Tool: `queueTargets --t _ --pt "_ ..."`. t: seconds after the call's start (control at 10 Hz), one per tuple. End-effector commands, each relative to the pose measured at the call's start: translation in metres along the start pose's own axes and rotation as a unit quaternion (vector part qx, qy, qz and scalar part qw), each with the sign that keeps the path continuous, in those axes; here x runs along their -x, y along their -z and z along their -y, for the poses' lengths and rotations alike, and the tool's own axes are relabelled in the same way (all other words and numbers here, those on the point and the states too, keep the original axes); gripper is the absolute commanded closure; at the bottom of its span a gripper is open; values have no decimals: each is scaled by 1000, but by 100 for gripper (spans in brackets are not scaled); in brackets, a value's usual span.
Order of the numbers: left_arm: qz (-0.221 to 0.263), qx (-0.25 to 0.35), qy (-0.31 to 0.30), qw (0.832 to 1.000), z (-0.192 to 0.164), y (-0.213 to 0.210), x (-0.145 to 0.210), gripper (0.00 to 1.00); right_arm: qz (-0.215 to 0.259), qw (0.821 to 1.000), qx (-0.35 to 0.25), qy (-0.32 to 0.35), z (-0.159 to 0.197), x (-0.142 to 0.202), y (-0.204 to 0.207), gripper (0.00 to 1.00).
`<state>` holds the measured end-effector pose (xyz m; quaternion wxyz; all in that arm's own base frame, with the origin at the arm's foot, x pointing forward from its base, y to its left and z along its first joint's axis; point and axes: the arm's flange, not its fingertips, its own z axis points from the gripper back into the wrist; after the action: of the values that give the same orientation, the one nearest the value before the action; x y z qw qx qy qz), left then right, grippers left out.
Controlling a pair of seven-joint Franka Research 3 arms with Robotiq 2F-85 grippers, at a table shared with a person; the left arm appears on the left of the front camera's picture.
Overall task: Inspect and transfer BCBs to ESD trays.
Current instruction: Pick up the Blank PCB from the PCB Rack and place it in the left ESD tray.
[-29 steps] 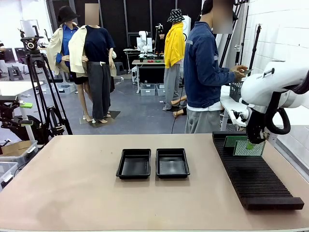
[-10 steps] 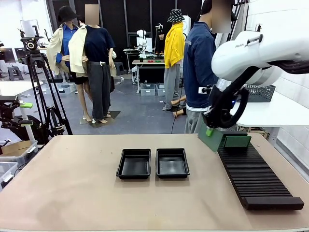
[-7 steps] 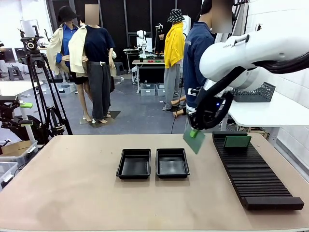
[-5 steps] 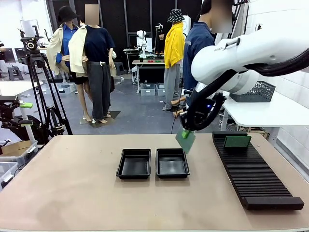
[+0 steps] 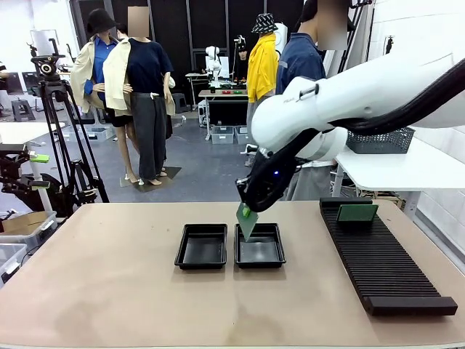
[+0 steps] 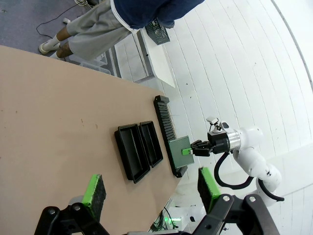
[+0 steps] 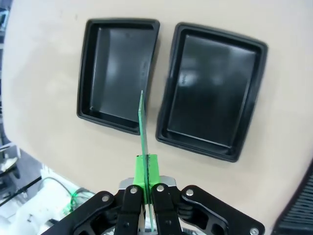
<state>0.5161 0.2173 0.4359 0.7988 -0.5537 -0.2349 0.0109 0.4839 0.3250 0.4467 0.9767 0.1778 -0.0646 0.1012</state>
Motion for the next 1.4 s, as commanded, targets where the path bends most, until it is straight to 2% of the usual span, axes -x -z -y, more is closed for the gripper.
queueTargets --t 0.0,0.5,1.0,1.3 --pt "-2 -6 -7 1000 2 -2 0 0 9 1000 13 13 -21 -8 13 100" --pt "-2 -6 -7 1000 2 -2 0 0 10 1000 15 15 -66 -24 44 100" --pt "-2 -6 -7 1000 2 -2 0 0 15 1000 -4 16 -89 -49 66 100" --pt "-2 -6 -7 1000 2 -2 0 0 -8 1000 1 21 -95 -51 94 100"
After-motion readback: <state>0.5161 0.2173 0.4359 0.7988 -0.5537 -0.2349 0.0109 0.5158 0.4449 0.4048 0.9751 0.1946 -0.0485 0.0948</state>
